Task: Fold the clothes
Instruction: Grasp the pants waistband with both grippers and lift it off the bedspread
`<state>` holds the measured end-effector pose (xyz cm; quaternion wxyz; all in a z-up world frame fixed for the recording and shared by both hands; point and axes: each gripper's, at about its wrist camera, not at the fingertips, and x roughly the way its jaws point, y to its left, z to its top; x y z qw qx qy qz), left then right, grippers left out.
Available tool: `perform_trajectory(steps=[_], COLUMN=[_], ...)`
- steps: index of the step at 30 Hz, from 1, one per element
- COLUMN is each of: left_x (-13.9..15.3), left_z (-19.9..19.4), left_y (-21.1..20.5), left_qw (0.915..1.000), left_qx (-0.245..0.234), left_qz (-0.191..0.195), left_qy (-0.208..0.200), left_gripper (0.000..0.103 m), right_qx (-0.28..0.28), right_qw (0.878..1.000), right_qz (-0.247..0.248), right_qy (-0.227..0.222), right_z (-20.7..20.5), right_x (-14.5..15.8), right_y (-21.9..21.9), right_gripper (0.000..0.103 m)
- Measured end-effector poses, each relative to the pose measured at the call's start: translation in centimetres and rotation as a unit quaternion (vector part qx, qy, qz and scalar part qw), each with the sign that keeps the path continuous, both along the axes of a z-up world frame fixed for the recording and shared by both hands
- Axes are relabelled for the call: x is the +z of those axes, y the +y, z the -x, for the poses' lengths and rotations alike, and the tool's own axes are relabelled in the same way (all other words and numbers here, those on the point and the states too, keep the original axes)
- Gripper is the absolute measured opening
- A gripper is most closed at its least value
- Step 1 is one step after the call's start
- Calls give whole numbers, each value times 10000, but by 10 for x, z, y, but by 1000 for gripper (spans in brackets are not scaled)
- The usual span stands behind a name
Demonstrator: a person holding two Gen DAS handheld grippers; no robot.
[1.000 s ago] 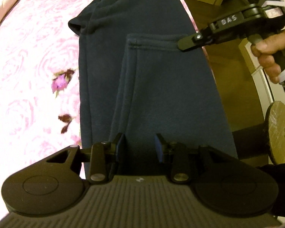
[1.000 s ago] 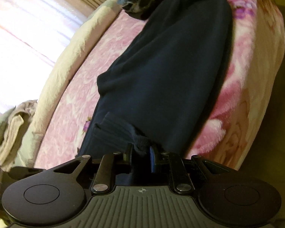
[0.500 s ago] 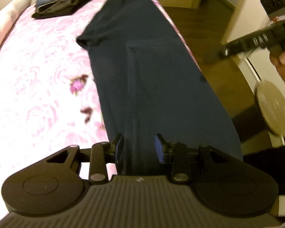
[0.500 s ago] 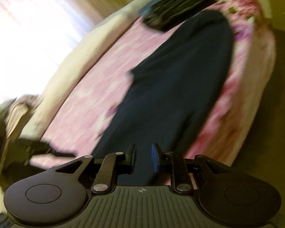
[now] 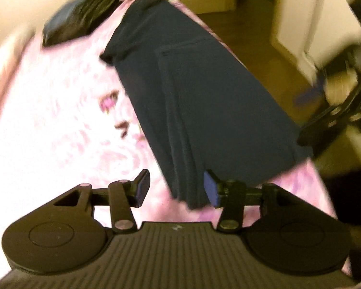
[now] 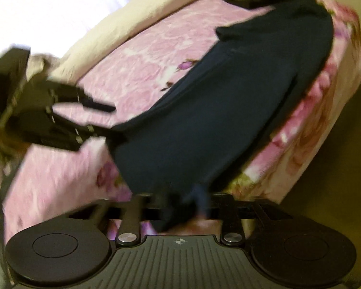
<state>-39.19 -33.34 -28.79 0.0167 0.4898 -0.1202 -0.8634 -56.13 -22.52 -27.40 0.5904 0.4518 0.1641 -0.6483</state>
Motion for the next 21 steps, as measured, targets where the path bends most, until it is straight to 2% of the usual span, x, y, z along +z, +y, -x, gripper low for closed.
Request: perform_trajectory(steps=[1,2,3,5,8,10,11,12,13,15,16,17,18,19,20,21], left_x=[-1,-3,-8,-21,-47,-59,-65,-71,-75,-82,-82,-79,-78,-76,-75,-74], left_z=[-7,-14,-22,-35,-35,-27,-24,-20,-18,-18,-20,-22,-22,-22,-22,-23], left_y=[12,25,40,60,77,80,81,82,82,79,76,67,63,59,60,60], left_qw=[9985,9938,9835,9610,9363,9288,9249,9207,9155,9046,9031,9077,9123,9162,9165,9170], left_qx=[-366,-744,-1180,-1923,-2565,-2703,-2771,-2840,-2912,-3081,-3125,-3076,-3023,-2978,-2984,-2984], left_qz=[398,823,1374,1986,2398,2535,2604,2676,2774,2945,2941,2852,2760,2679,2664,2646], left_qy=[-24,-41,-8,70,56,12,-10,-31,-48,-104,-134,-145,-135,-126,-117,-110], left_gripper=[50,56,61,63,63,61,57,49,47,39,37,33,32,31,31,29], right_qx=[101,261,514,1017,1729,1927,2009,2164,2315,2571,2731,2877,2843,2809,2769,2637], right_qw=[9996,9985,9958,9860,9587,9487,9440,9334,9220,8969,8840,8709,8707,8704,8704,8766], right_qz=[9,58,37,-5,-4,-26,-68,-47,-24,21,-80,-178,-220,-262,-306,-377], right_qy=[247,476,758,1321,2260,2505,2616,2861,3105,3597,3794,3979,4008,4036,4059,4007], right_z=[-9,-21,-32,-54,-87,-98,-102,-108,-114,-125,-129,-133,-129,-124,-119,-112], right_x=[5,8,7,7,-8,-20,-25,-31,-37,-47,-53,-59,-61,-63,-64,-62], right_y=[3,7,7,6,4,-3,-5,-7,-8,-12,-13,-13,-11,-8,-6,-3], right_gripper=[82,82,82,82,82,82,82,82,80,61,61,47,27,27,27,25])
